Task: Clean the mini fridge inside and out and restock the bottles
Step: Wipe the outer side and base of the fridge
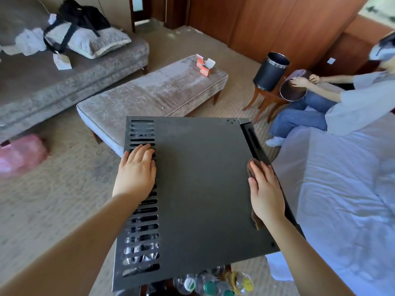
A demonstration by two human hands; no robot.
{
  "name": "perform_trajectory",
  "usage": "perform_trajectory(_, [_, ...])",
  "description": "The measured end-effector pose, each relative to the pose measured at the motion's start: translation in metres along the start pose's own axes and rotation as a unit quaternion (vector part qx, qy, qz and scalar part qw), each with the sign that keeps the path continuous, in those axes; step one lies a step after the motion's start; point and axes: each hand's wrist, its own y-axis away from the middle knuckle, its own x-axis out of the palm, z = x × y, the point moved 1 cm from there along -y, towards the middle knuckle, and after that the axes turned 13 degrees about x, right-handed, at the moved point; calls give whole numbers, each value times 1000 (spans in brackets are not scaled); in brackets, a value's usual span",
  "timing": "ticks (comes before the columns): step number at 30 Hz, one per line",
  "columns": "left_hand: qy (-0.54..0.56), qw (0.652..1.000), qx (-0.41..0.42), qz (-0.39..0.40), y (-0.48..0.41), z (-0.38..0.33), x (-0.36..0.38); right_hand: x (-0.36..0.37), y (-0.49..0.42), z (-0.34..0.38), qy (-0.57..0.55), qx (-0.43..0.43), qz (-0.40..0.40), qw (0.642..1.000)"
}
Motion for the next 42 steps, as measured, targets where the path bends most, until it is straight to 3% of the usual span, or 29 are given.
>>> perform_trajectory(6, [-14,1000,0,-5,0,0,2,19,-103,40,-21,-49,48,997])
perform_trajectory(11, [-44,999,4,-9,-1,1,3,38,-178,90,-27,8,19,999])
perform_trajectory(14, [-32,999,5,-10,-1,1,4,48,-176,128,-52,19,29,998])
perform_trajectory(18, [-16,996,-27,-85,6,5,-3,76,-109,229,-94,-147,85,981])
perform_trajectory(21, [0,971,-155,-184,10,9,-12,94,-44,294,-122,-270,133,946])
perform_trajectory(24, [57,948,-248,-189,7,23,-20,100,-15,305,-137,-337,171,916])
perform_trajectory(26, [46,961,-226,-154,8,38,-27,100,-25,290,-148,-351,163,910])
perform_trajectory(29, [32,974,-193,-115,11,63,-43,102,-57,276,-173,-288,91,938])
perform_trajectory(31, [22,979,-178,-94,15,81,-51,103,-71,284,-218,-166,67,960])
perform_trajectory(33, [9,985,-163,-63,22,98,-53,103,-81,296,-275,-50,32,960])
perform_trajectory(35, [13,986,-161,-38,31,113,-53,105,-87,307,-285,-24,19,958])
perform_trajectory(38, [29,986,-160,-27,37,128,-52,111,-79,334,-239,-126,92,958])
perform_trajectory(42, [73,982,-167,-41,27,136,-55,111,-30,350,-195,-271,156,929])
